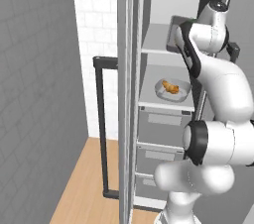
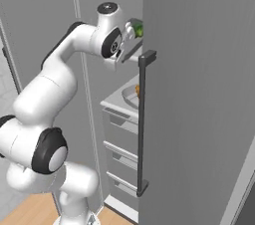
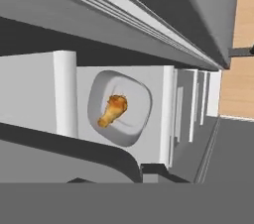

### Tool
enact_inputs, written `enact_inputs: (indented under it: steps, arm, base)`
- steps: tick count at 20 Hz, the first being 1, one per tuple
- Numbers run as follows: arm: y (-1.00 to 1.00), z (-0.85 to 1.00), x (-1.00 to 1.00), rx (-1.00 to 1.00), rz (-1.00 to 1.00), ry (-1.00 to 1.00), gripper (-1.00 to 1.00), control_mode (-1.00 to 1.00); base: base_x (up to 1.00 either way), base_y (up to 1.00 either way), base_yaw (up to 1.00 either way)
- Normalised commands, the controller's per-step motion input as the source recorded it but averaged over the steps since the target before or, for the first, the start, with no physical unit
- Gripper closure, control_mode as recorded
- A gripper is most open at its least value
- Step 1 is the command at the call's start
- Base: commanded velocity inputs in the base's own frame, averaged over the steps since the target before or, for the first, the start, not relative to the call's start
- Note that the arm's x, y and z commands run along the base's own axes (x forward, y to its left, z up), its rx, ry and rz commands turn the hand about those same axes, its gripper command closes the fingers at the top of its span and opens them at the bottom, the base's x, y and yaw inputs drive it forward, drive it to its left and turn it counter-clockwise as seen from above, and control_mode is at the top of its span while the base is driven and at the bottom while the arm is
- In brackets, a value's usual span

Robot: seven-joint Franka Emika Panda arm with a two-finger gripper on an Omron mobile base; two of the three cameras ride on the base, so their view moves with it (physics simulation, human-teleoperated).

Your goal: Take the meat container that has the chicken drumstick and place it on the second highest rack of the freezer. Then take the vegetable container that has the lemon and broccoli and place it on the highest rack of the freezer.

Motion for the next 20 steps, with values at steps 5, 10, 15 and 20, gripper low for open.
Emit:
enact_inputs:
  steps: [5, 10, 15, 20]
  arm:
    - [-0.17, -0.03, 0.71, -0.04, 0.00, 0.02, 1.00, -1.00]
    - [-0.11, -0.09, 0.72, -0.02, -0.02, 0.07, 1.00, -1.00]
    - [-0.14, -0.02, 0.76, 0.00, 0.00, 0.17, 1.00, -1.00]
    - [-0.34, -0.05, 0.52, 0.02, 0.00, 0.12, 1.00, -1.00]
  base:
    - [0.00, 0.00, 0.00]
    - [0.00, 0.00, 0.00]
    - [0.00, 0.00, 0.00]
    - [0.00, 0.00, 0.00]
